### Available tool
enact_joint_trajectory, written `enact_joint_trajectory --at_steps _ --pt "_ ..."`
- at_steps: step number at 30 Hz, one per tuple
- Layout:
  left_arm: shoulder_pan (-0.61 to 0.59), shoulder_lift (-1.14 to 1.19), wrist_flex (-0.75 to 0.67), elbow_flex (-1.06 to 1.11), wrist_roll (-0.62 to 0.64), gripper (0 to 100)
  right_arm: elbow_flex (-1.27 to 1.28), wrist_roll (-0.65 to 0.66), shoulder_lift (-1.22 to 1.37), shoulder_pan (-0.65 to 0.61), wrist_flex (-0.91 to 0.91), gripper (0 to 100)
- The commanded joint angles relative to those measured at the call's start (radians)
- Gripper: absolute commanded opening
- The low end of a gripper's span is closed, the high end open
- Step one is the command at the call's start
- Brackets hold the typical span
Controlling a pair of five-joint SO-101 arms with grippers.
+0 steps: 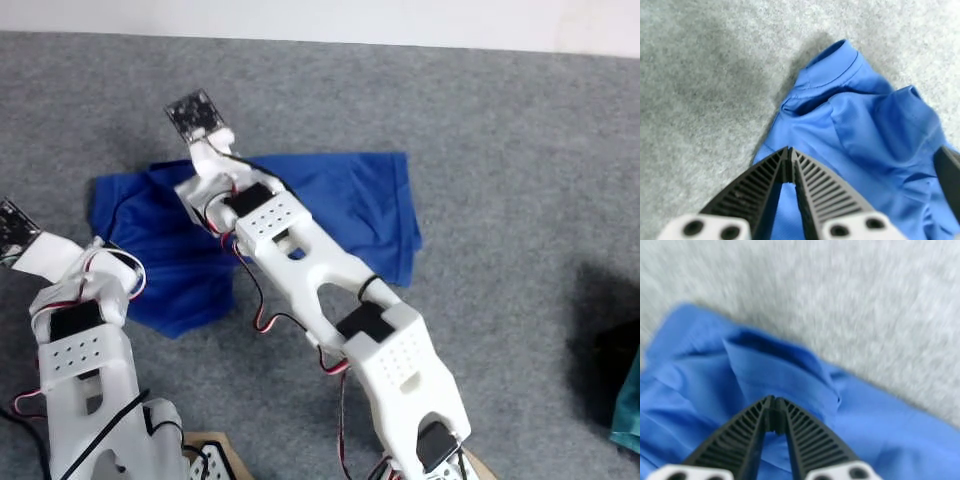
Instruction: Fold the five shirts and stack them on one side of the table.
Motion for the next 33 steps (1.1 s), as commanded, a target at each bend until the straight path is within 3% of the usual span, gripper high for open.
enact_joint_trajectory --at_steps 1,5,15,22,33 --pt "-0.008 -0.028 0.000 -0.093 0.005 1 0.008 -0.011 -0.127 0.007 0.004 0.8" --pt "0.033 0.082 -0.005 -0.165 0.006 1 0.012 -0.011 -0.136 0.002 -0.001 0.8" --pt "0.087 0.740 -0.095 -0.542 0.008 1 0.012 -0.011 -0.134 -0.065 -0.031 0.8" --pt "0.081 0.791 -0.092 -0.538 0.008 1 0.007 -0.006 -0.067 -0.076 -0.117 0.8" --pt "0.053 0.786 -0.092 -0.496 0.008 1 -0.249 -0.006 0.203 -0.033 -0.151 0.8"
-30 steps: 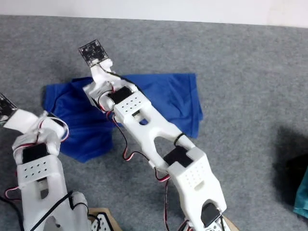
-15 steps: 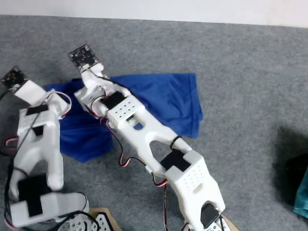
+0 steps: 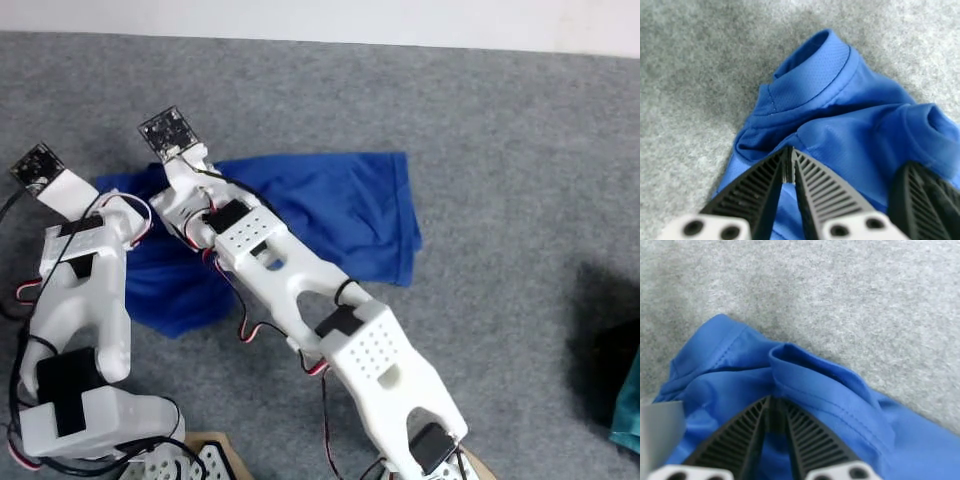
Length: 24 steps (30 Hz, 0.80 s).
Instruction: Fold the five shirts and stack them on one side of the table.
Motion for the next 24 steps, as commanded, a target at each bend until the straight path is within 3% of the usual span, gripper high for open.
enact_joint_trajectory --at_steps 1,13,17,24 --pt "-0.015 -0.008 -0.014 0.002 0.008 1 -0.150 -0.005 0.048 0.035 -0.021 0.8" --pt "-0.058 -0.008 0.066 0.028 0.005 1 -0.433 -0.006 0.265 0.054 -0.008 0.8" --pt "-0.058 -0.008 0.061 0.027 0.005 1 -0.549 -0.006 0.228 0.053 0.209 1.1" --pt "-0.076 -0.039 0.061 0.027 0.005 1 -0.822 0.037 0.177 0.050 0.636 12.6"
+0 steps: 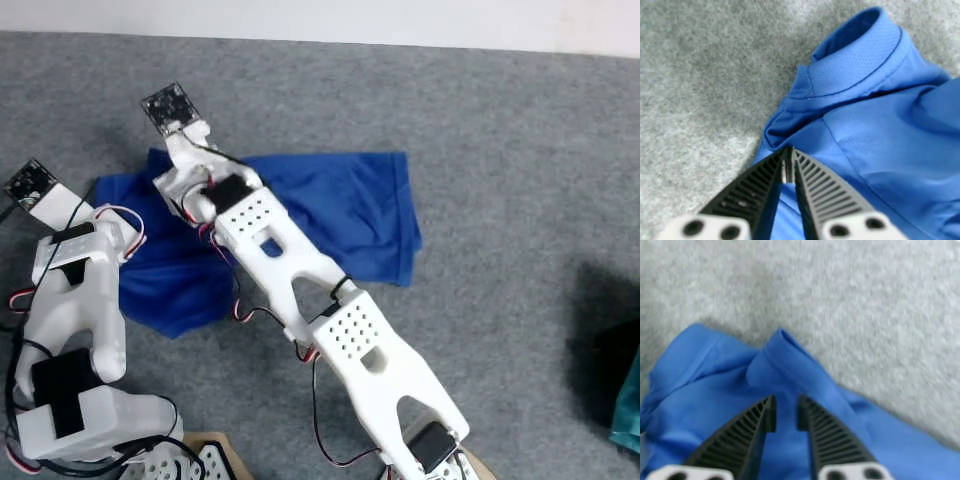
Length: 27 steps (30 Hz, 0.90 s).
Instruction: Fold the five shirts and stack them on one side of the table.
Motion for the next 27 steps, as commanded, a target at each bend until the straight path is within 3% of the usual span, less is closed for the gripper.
enact_joint_trajectory --at_steps 1,5,11,15,18,27 --pt "-0.038 -0.058 0.009 -0.004 0.006 1 -0.197 0.064 -0.105 0.010 0.231 12.6" --pt "-0.042 -0.165 0.005 0.053 0.006 1 -0.297 0.098 -0.108 -0.004 0.421 12.6" --pt "-0.041 -0.424 0.011 0.191 0.005 1 -0.647 0.094 -0.070 -0.018 0.748 12.6" --pt "-0.042 -0.556 0.054 0.262 -0.044 1 -0.630 0.092 -0.053 -0.031 0.880 12.6" --pt "-0.044 -0.575 0.144 0.262 -0.109 1 -0.633 0.052 -0.021 -0.018 0.880 12.6" --pt "-0.039 -0.575 0.238 0.262 -0.180 1 -0.631 0.044 -0.079 -0.062 0.883 12.6"
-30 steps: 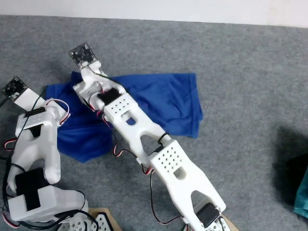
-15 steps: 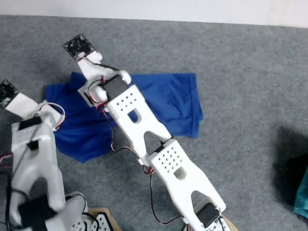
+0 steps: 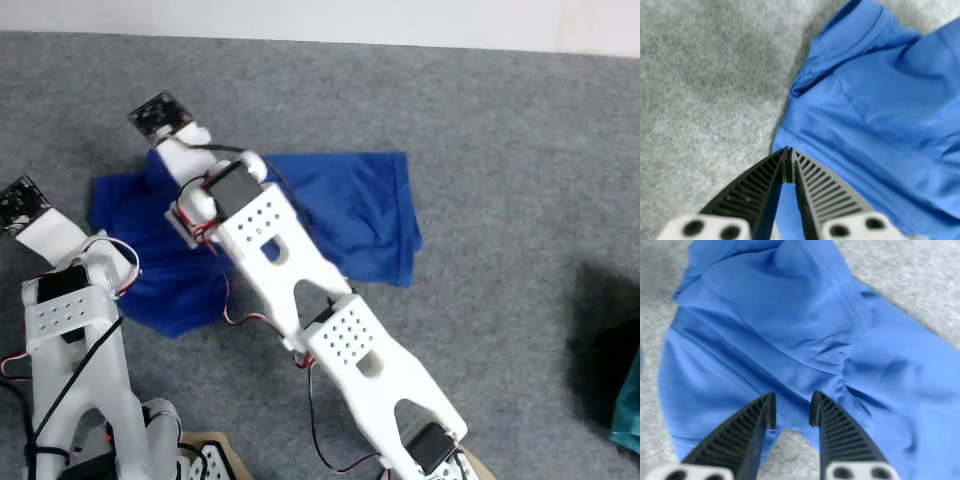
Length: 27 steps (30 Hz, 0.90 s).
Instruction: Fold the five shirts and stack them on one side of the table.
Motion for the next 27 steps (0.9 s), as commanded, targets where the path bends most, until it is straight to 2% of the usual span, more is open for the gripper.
enact_joint_trajectory --at_steps 1,8,10,22,27 --pt "-0.007 -0.033 0.058 -0.007 -0.034 1 -0.131 -0.014 -0.081 -0.015 0.016 12.6" --pt "-0.010 -0.035 0.169 -0.025 -0.051 1 -0.117 -0.034 -0.197 0.013 0.019 12.6" --pt "-0.010 -0.035 0.186 -0.025 -0.052 1 -0.047 -0.034 -0.259 0.019 0.019 12.6" --pt "0.019 -0.031 0.181 0.030 -0.094 1 0.858 -0.029 -0.967 0.030 -0.002 12.6" --pt "0.021 -0.031 0.181 0.035 -0.095 1 1.248 -0.032 -1.106 0.068 -0.168 12.6"
